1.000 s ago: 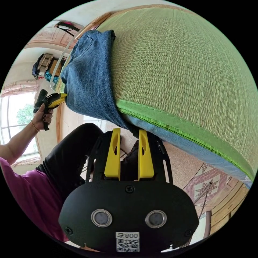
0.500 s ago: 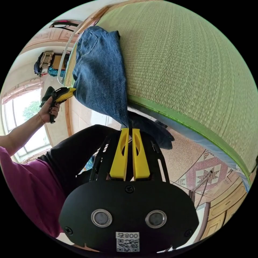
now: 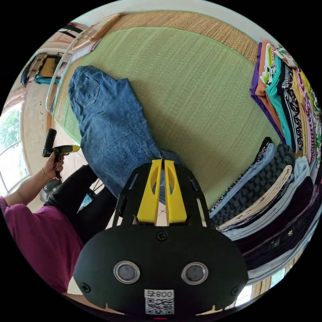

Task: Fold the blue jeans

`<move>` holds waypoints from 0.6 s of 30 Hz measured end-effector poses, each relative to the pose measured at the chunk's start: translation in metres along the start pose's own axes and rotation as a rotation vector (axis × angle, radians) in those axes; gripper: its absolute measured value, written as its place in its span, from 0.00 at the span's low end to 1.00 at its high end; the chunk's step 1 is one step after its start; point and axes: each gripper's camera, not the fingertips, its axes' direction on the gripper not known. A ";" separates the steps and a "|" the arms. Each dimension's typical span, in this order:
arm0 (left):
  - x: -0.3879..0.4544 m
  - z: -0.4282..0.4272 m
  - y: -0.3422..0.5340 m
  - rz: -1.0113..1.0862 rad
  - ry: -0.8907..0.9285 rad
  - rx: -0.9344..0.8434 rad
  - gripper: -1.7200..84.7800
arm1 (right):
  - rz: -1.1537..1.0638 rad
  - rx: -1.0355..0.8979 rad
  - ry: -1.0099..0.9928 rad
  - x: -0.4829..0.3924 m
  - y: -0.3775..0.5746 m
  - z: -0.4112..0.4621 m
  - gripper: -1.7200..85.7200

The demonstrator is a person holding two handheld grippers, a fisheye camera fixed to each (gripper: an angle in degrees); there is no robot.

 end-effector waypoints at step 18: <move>-0.014 -0.158 -0.108 0.009 -0.278 0.379 0.10 | -0.169 0.357 -0.082 -0.263 0.029 0.051 0.10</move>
